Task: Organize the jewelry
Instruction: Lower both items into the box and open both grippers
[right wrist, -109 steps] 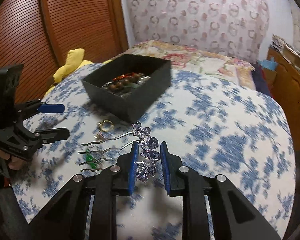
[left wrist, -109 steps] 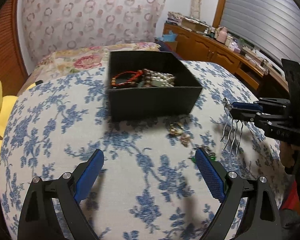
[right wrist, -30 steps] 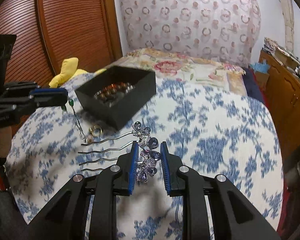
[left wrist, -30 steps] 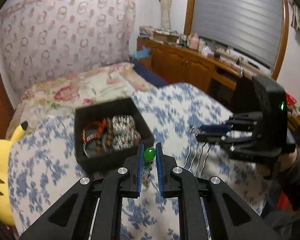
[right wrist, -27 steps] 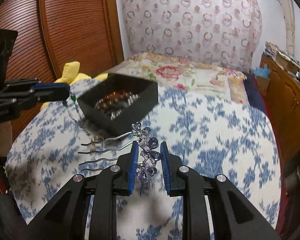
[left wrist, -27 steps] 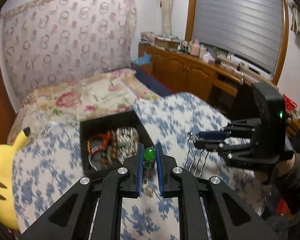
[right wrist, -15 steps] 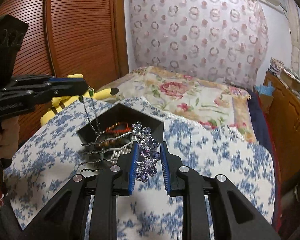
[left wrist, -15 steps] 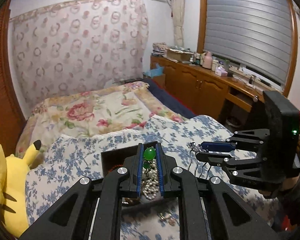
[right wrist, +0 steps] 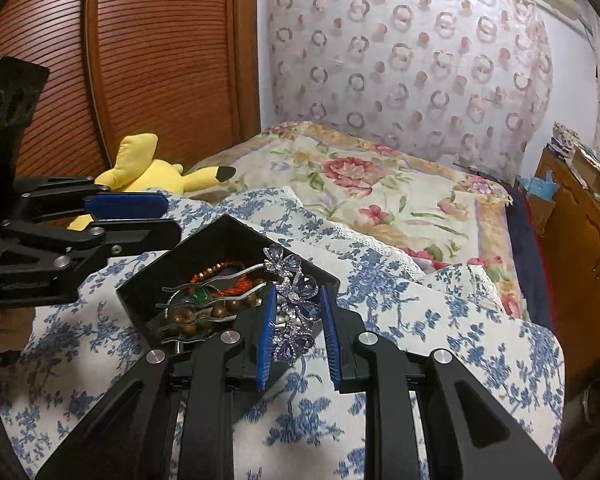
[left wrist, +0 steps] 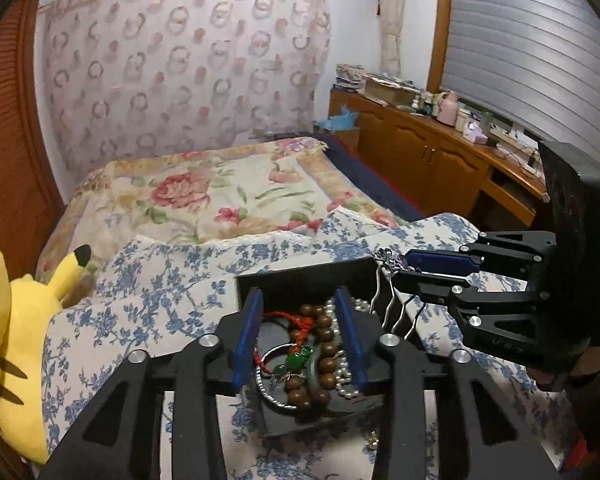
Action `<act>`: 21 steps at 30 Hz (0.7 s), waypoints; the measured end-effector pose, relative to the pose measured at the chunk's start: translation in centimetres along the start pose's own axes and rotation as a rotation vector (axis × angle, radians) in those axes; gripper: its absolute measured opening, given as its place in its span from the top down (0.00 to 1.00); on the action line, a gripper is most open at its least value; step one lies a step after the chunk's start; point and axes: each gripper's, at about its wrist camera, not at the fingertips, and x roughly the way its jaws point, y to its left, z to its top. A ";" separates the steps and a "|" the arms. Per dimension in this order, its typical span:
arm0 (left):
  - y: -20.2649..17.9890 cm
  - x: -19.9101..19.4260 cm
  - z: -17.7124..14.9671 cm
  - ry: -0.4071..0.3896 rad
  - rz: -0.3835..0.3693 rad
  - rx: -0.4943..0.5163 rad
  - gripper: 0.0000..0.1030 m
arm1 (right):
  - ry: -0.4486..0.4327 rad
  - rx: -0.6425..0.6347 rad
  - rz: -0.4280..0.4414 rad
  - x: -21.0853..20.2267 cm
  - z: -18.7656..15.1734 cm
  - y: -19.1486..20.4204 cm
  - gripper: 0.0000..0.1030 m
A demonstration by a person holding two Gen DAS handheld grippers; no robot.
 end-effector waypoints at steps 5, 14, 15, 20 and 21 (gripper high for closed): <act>1.5 0.1 -0.6 0.007 0.029 -0.033 0.39 | 0.017 -0.018 0.002 1.5 0.3 0.6 0.76; 3.1 -0.6 -1.2 -0.006 0.078 -0.061 0.20 | 0.032 -0.021 0.015 2.9 0.7 1.2 0.76; 3.3 -0.7 -1.3 -0.007 0.085 -0.062 0.18 | 0.032 -0.022 0.017 3.0 0.7 1.3 0.76; 3.6 -1.0 -1.7 -0.003 0.101 -0.069 0.18 | 0.022 -0.027 0.027 2.7 0.6 1.5 0.74; 3.6 -0.9 -1.9 0.001 0.102 -0.068 0.18 | 0.018 -0.028 0.024 2.6 0.7 1.7 0.74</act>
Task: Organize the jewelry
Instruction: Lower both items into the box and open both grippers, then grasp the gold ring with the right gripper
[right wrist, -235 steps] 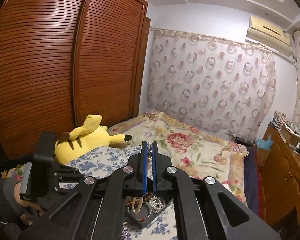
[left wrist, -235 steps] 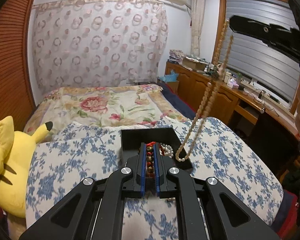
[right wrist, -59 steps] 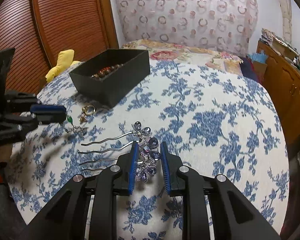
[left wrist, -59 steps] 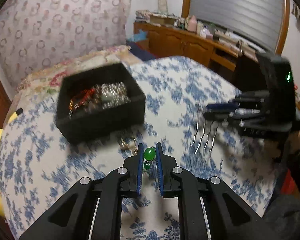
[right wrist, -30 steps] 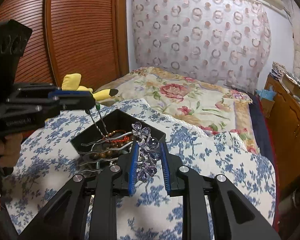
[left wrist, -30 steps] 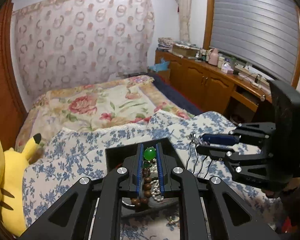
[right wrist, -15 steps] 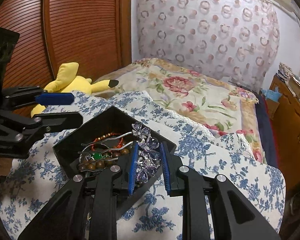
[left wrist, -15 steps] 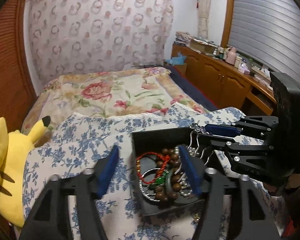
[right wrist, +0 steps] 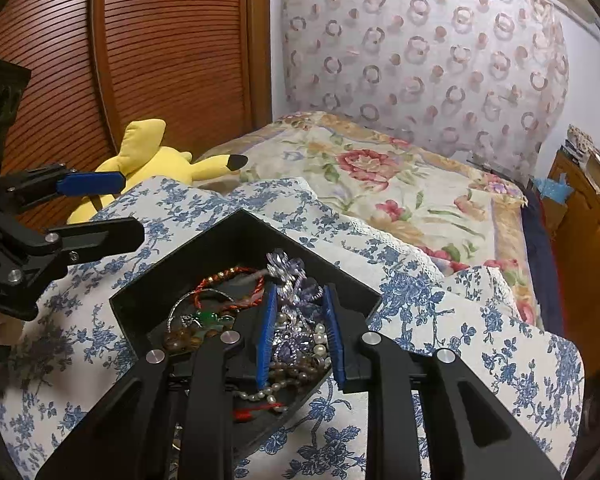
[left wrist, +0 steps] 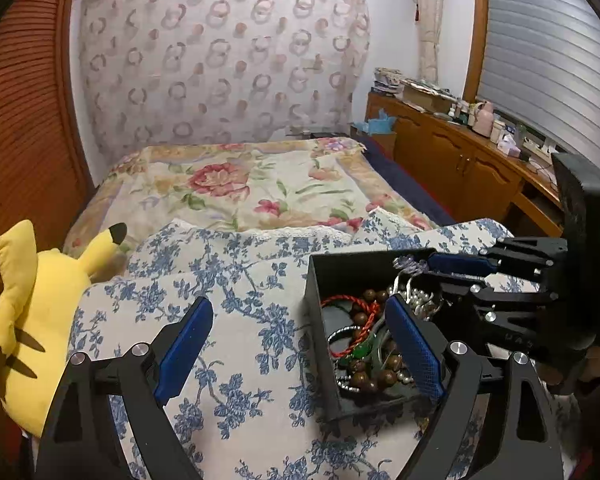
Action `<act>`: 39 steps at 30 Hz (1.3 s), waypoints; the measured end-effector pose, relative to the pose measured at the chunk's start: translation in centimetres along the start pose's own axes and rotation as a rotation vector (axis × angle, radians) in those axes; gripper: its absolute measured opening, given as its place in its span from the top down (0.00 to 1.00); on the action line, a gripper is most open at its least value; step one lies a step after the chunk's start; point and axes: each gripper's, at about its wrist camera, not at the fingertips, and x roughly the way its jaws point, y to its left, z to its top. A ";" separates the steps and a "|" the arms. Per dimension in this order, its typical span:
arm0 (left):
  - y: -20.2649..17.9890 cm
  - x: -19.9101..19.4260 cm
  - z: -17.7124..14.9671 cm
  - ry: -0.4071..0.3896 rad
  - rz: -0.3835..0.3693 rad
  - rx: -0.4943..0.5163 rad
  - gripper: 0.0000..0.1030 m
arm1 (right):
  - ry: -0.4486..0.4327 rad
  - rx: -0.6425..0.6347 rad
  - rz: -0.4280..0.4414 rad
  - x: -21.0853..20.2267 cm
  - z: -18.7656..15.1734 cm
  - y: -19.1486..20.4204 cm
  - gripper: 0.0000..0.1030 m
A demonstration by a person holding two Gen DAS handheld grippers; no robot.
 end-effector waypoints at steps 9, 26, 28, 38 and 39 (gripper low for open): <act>-0.1 -0.7 -2.7 0.036 -0.007 -0.004 0.18 | -0.026 0.019 0.026 -3.2 -1.5 0.4 0.67; -1.9 -2.0 -8.0 0.118 -0.052 0.030 0.18 | 0.103 0.013 0.123 -5.0 -8.8 5.0 0.67; -1.8 -2.0 -8.0 0.117 -0.055 0.026 0.18 | 0.124 0.008 0.144 -4.4 -9.0 5.6 0.67; -2.4 -1.8 -8.7 0.130 -0.064 0.024 0.18 | 0.162 -0.035 0.141 -2.5 -9.2 7.2 0.68; -2.5 -1.7 -8.8 0.133 -0.065 0.024 0.18 | 0.163 -0.042 0.132 -2.5 -9.1 7.2 0.68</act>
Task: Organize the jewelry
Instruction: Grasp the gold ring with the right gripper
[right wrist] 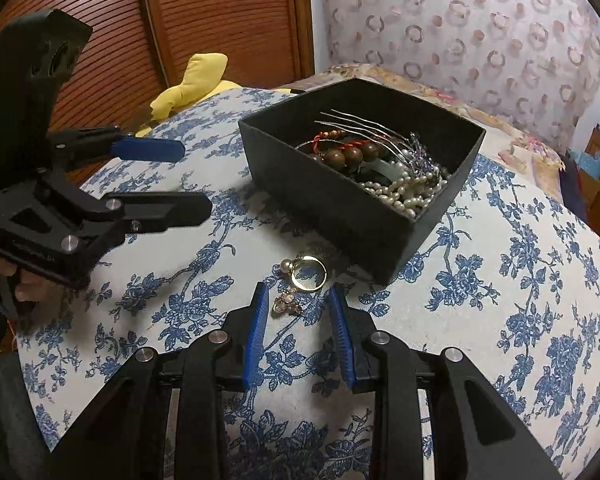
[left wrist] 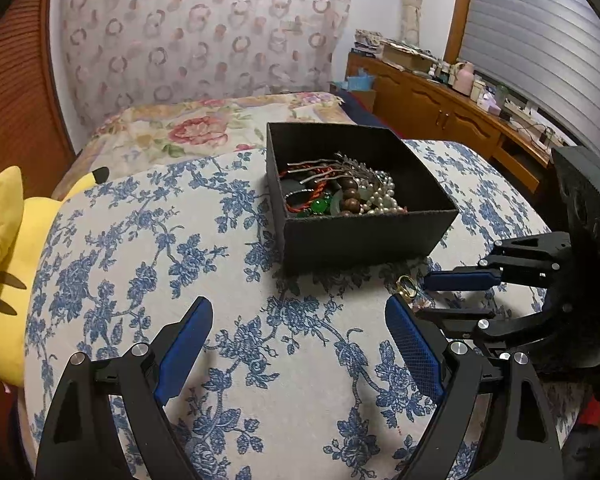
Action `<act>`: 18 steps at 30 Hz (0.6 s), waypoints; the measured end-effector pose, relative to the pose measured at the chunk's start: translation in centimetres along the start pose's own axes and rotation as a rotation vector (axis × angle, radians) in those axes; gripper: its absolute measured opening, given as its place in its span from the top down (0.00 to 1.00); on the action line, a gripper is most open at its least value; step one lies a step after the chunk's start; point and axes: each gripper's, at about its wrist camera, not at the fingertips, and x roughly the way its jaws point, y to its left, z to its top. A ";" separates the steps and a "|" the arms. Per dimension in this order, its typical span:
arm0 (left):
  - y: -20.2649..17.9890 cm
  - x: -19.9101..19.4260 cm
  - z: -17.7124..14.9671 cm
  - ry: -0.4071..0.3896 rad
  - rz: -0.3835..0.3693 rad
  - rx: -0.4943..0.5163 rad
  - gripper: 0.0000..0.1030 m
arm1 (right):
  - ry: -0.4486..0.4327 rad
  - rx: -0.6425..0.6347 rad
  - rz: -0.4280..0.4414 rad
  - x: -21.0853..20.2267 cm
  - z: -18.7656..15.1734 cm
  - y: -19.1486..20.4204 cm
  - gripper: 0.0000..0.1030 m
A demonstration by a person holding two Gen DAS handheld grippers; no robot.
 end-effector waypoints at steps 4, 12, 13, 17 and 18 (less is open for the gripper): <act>-0.3 0.5 -0.2 0.011 -0.007 -0.002 0.18 | 0.001 -0.026 -0.023 -0.1 -0.2 0.0 0.83; -2.4 1.5 0.1 0.034 -0.035 0.039 0.18 | -0.017 0.045 -0.009 -1.8 -1.8 -2.4 0.94; -2.6 1.6 0.2 0.037 -0.040 0.043 0.18 | -0.023 0.052 -0.008 -2.1 -2.0 -2.7 0.94; -3.7 2.3 0.5 0.047 -0.052 0.067 0.18 | -0.047 0.066 -0.019 -3.2 -2.4 -3.4 0.94; -4.1 2.4 0.6 0.049 -0.057 0.074 0.18 | -0.051 0.070 -0.022 -3.4 -2.5 -3.6 0.94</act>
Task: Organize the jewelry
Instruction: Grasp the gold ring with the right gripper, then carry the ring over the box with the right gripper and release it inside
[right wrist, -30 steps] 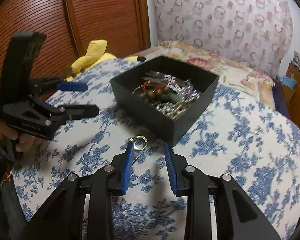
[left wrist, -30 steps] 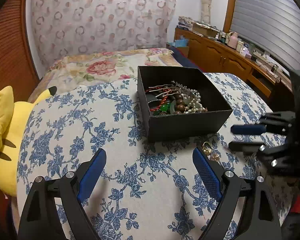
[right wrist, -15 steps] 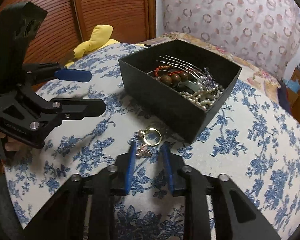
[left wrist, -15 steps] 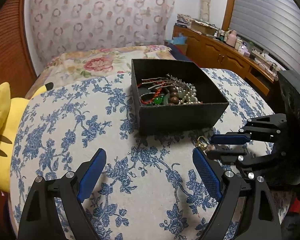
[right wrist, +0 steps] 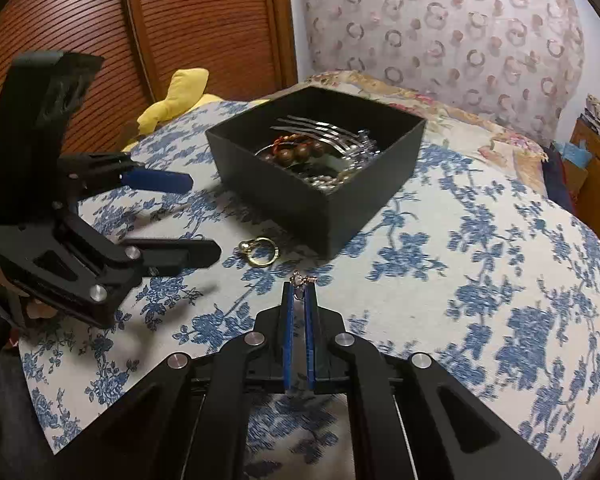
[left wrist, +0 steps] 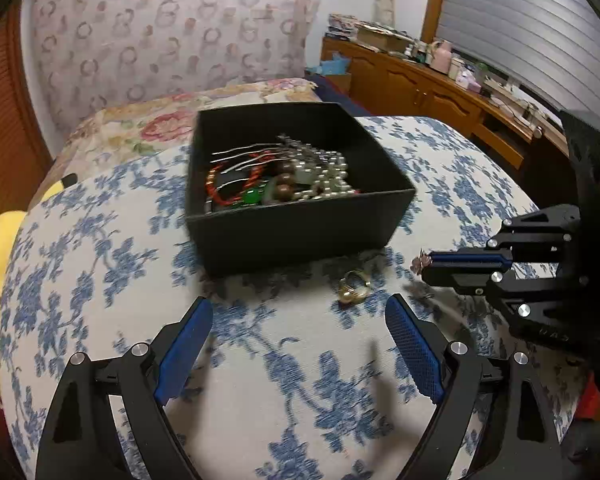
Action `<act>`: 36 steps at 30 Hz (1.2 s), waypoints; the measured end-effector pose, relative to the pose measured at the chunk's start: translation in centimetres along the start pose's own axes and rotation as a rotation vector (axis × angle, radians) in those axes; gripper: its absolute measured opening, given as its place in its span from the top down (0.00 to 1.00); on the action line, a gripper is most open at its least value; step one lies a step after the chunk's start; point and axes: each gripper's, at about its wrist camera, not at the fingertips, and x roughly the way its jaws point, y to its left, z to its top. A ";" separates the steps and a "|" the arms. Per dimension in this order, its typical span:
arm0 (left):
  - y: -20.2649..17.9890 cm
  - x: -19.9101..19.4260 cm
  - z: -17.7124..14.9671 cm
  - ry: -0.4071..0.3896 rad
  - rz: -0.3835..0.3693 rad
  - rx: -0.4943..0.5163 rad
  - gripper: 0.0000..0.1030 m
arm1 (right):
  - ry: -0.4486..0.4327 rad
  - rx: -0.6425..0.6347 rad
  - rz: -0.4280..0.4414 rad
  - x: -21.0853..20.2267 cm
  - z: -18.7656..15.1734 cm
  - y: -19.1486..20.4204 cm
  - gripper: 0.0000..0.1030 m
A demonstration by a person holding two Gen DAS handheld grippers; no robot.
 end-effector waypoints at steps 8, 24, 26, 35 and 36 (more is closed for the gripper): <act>-1.7 1.2 0.4 0.028 -0.041 0.038 0.44 | -0.015 0.033 -0.029 -0.9 -0.3 -1.5 0.94; -2.7 1.5 0.6 0.026 -0.029 0.083 0.90 | -0.040 0.035 -0.032 -1.4 0.4 -1.8 0.94; -2.7 1.2 0.7 0.017 -0.031 0.080 0.90 | -0.046 0.032 -0.032 -1.6 0.6 -1.8 0.94; -2.4 -1.4 1.6 -0.045 -0.053 0.060 0.90 | -0.070 0.020 -0.039 -2.2 2.1 -1.8 0.94; -2.3 -1.8 1.8 -0.056 -0.054 0.058 0.90 | -0.076 0.018 -0.039 -2.4 2.4 -1.8 0.94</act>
